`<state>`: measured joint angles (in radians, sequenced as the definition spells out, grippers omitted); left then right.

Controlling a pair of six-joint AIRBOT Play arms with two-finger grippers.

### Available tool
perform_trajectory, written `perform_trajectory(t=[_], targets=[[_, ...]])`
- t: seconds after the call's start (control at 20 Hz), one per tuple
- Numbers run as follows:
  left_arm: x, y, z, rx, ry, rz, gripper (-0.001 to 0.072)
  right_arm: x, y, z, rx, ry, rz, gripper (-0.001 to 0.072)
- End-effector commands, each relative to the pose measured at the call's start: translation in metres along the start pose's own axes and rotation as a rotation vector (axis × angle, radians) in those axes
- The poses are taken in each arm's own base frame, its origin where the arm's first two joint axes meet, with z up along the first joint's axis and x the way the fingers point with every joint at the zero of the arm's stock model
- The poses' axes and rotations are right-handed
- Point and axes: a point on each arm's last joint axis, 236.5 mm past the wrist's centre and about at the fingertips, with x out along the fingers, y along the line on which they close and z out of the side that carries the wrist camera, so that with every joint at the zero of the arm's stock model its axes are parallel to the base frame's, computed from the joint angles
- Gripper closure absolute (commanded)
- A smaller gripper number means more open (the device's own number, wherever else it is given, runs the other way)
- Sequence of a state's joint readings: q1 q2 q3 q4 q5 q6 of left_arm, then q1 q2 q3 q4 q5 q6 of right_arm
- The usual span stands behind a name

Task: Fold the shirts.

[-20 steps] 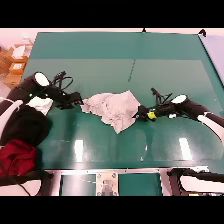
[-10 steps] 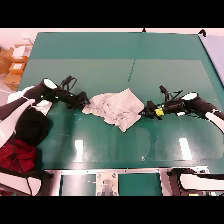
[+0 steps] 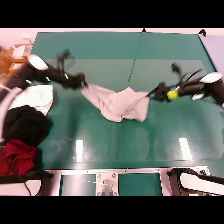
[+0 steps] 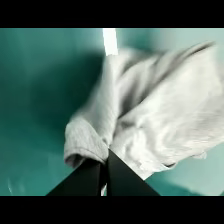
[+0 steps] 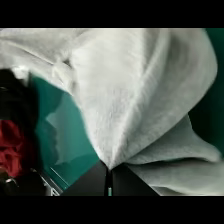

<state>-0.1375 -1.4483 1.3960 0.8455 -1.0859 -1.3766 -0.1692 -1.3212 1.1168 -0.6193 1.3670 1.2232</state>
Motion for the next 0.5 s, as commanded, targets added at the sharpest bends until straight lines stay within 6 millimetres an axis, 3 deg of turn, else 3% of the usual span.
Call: perform_trajectory(t=[0.0,0.1,0.2,0.3,0.35,0.45], targets=[[-0.156,-0.099,0.069,0.266,-0.363,0.055,0.0688,-0.102,0.095,0.029,-0.270,-0.197,-0.020,0.0700],[-0.260,-0.169,0.076,0.416,-0.604,0.046,0.0688,-0.165,0.158,0.031,-0.458,-0.380,-0.073,0.0700],[-0.355,-0.231,0.053,0.542,-0.808,0.019,0.0688,-0.213,0.214,0.013,-0.616,-0.528,-0.123,0.0700],[-0.418,-0.270,0.019,0.626,-0.945,-0.002,0.0688,-0.246,0.258,-0.011,-0.738,-0.655,-0.166,0.0700],[-0.438,-0.278,0.006,0.650,-0.992,0.005,0.0688,-0.259,0.275,-0.023,-0.786,-0.714,-0.192,0.0700],[-0.461,-0.272,-0.011,0.663,-1.039,0.086,0.0688,-0.276,0.286,-0.039,-0.833,-0.800,-0.270,0.0699]])
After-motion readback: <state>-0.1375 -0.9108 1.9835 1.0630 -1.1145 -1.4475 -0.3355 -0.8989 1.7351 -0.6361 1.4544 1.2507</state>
